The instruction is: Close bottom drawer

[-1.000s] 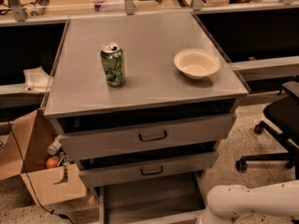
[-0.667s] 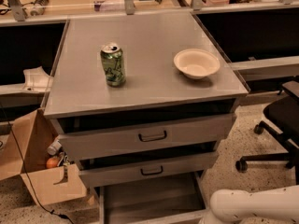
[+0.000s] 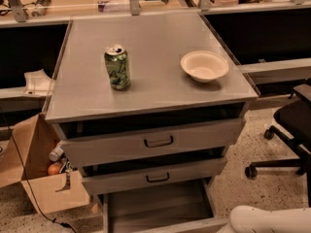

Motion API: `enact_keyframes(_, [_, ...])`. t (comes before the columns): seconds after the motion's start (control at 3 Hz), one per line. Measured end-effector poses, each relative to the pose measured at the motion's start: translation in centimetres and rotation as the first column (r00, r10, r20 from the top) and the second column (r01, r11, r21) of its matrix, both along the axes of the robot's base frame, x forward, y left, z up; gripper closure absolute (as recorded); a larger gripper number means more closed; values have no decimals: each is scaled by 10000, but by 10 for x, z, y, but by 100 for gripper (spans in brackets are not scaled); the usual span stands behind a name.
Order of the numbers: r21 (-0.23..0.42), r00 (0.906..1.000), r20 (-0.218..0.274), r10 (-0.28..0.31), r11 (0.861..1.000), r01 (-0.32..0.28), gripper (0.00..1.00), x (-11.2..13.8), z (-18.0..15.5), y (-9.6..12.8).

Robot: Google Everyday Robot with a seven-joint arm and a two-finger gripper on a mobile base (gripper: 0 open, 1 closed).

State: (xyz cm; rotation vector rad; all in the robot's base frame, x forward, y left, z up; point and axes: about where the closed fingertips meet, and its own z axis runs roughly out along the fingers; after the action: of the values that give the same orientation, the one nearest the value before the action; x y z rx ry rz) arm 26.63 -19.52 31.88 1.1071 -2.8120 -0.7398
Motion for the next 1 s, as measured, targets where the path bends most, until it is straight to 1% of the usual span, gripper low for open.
enact_keyframes(0.33, [-12,9999,-127,-43,10000,43,100,0,-5,0])
enact_keyframes(0.67, [-61,9979,-611,-211,9998,208,100,1,-25,3])
enact_keyframes(1.0, [118,9986,-242,-467,9988,470,100,20,-47,2])
